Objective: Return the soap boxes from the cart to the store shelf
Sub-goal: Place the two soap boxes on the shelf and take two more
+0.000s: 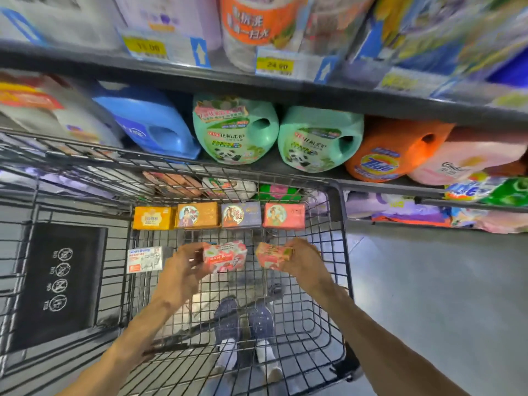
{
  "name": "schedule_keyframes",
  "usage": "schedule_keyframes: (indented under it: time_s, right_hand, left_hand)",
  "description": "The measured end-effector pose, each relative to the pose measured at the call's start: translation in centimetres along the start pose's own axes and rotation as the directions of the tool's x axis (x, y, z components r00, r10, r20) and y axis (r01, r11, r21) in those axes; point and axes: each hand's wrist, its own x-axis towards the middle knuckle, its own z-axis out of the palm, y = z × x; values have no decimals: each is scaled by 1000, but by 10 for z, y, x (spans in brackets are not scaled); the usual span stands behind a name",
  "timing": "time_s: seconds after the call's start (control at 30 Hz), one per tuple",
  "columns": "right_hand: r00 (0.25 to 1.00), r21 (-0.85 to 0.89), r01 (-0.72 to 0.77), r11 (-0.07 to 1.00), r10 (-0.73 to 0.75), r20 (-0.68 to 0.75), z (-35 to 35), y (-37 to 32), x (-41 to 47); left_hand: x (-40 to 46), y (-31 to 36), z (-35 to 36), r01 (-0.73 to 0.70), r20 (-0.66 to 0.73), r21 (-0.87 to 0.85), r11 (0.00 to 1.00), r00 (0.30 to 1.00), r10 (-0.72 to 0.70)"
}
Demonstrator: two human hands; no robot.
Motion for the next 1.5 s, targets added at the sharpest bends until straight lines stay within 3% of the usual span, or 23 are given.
schedule_keyframes:
  time_s: [0.17,0.27,0.37,0.53,0.7,0.97,1.2,1.5]
  right_hand:
    - [996,73,82,994,-79,-46,-31,-28,-49]
    - [988,166,135,977,-119,-102,-63,-51,-76]
    - [972,196,185,963,-150,-180,-108,-64,-110]
    - [919,169,251,953,-180,-351,-194,-119,-210]
    - [837,105,328,939,-237,-494,-268,-131,-295]
    - [676,113,425,898,-232,-700,-369,-91,-417]
    - [535,136,476,869,-164,-828,-466,4,-518]
    - [387,120,458,881,-76,-919,-574,136,-654]
  left_hand:
    - [-30,58,-24,-53,19,-32,998,998,54]
    - [-57,103,-40,-234,60,9,972,971,233]
    - [-97,161,-44,-298,81,-98,949,948,306]
    - [-148,257,-29,-504,201,94,859,854,479]
    - [-188,341,13,-672,373,175,720,722,583]
    - [-272,438,129,-820,485,87,566,531,695]
    - [-348,478,273,-909,515,23,417,368,774]
    - [-442,502,475,-945,630,-87,316,194,752]
